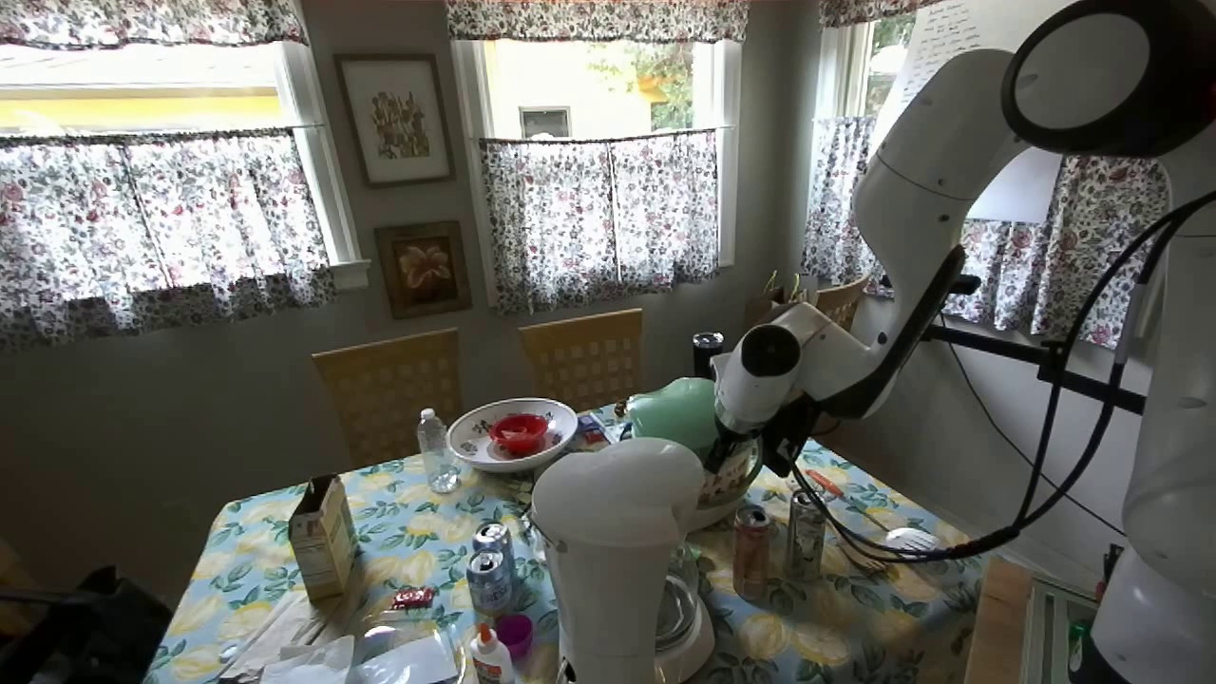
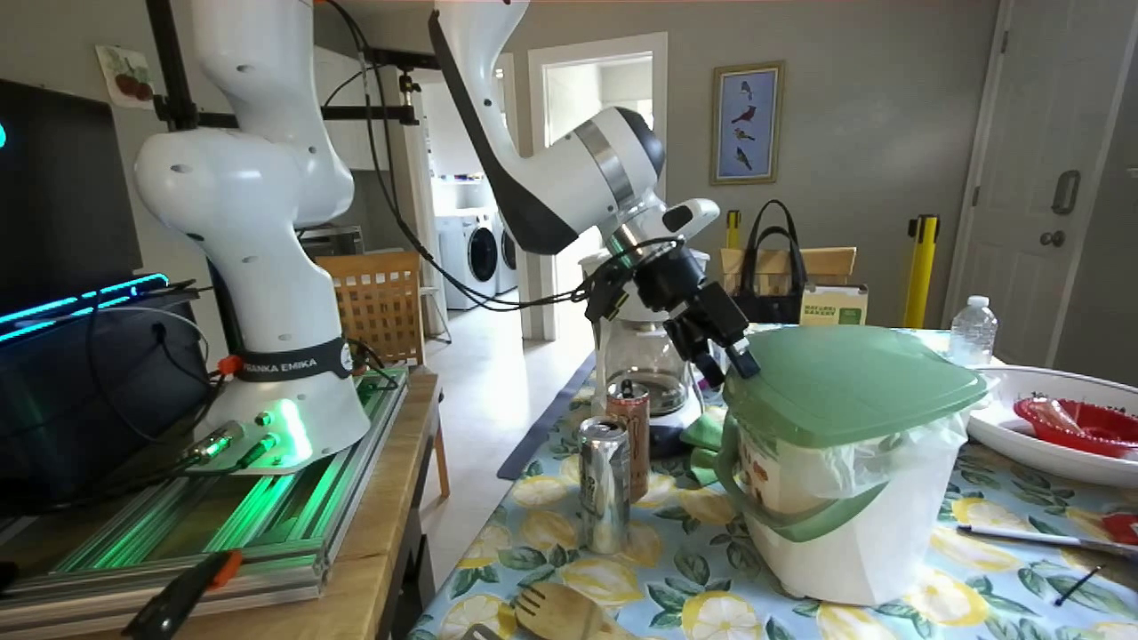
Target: Throw the orange can into the bin, then close the bin
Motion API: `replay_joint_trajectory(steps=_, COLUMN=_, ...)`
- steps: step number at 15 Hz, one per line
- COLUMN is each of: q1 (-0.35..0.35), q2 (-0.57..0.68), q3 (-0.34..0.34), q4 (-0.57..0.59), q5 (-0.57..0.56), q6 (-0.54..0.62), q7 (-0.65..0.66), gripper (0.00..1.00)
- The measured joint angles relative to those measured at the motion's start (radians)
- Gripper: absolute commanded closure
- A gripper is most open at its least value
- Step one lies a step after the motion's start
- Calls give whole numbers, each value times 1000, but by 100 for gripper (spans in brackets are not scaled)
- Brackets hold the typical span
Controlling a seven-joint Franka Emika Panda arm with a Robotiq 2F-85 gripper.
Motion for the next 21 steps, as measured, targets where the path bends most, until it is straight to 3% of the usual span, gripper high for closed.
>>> replay_joint_trajectory(steps=21, q1=7, q2=-145, q3=8, q4=0, q5=-31, q6=3, q7=43, gripper=0)
